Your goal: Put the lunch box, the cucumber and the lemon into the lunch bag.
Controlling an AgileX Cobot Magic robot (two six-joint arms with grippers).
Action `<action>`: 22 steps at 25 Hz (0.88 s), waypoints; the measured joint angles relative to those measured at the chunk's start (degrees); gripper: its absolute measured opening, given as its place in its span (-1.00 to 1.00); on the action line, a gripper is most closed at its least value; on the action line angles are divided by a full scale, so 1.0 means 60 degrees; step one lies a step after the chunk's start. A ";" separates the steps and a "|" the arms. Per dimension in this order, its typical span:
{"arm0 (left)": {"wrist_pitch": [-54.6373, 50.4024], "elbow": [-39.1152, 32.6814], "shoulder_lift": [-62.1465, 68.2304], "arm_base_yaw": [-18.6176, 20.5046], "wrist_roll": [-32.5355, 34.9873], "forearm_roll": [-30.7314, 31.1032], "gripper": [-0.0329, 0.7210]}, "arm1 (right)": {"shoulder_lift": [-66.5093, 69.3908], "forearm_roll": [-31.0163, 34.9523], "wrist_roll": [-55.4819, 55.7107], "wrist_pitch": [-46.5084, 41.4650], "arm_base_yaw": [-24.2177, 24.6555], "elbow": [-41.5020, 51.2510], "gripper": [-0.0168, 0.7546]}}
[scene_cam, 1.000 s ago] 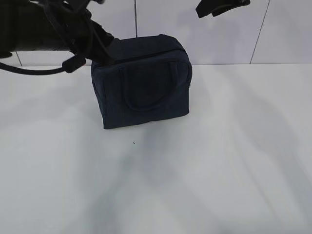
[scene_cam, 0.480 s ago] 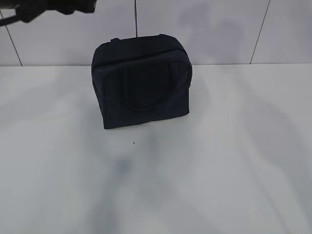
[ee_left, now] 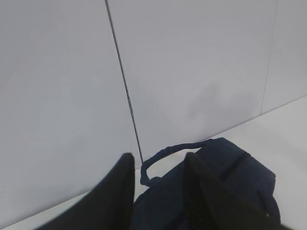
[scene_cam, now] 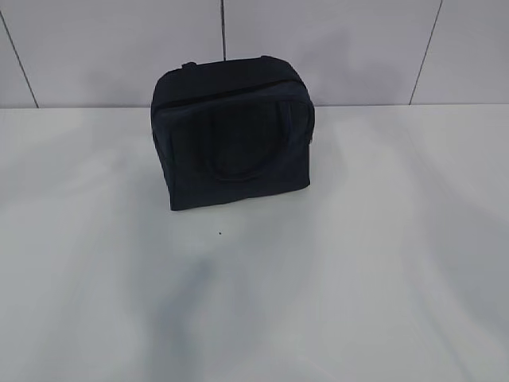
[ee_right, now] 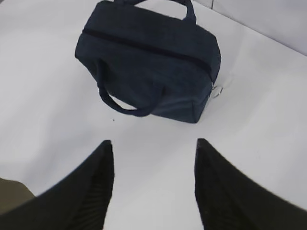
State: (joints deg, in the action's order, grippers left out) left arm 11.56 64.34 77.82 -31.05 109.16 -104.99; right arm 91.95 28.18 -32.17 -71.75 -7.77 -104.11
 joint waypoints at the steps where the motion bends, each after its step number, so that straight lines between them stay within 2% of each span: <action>1: 0.0049 0.0000 0.0000 0.0000 0.0000 -0.0015 -0.26 | -0.0319 -0.0144 -0.0026 0.0000 0.0000 0.0293 0.11; 10: 0.0201 0.0000 0.0000 0.0000 0.0000 -0.0037 -0.26 | -0.3777 -0.1235 -0.0091 0.0053 0.0000 0.3302 0.11; 15: 0.0318 0.0000 0.0000 0.0000 0.0000 -0.0037 -0.26 | -0.5579 -0.1184 0.0023 0.0158 -0.0015 0.4821 0.11; 22: 0.0477 0.0000 0.0000 0.0000 0.0000 -0.0056 -0.26 | -0.7249 -0.0476 -0.0446 0.0107 -0.0015 0.6466 0.11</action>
State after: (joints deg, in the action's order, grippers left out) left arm 14.42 64.34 77.82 -31.05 109.16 -105.32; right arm 48.46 25.32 -34.85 -71.10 -7.86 -65.31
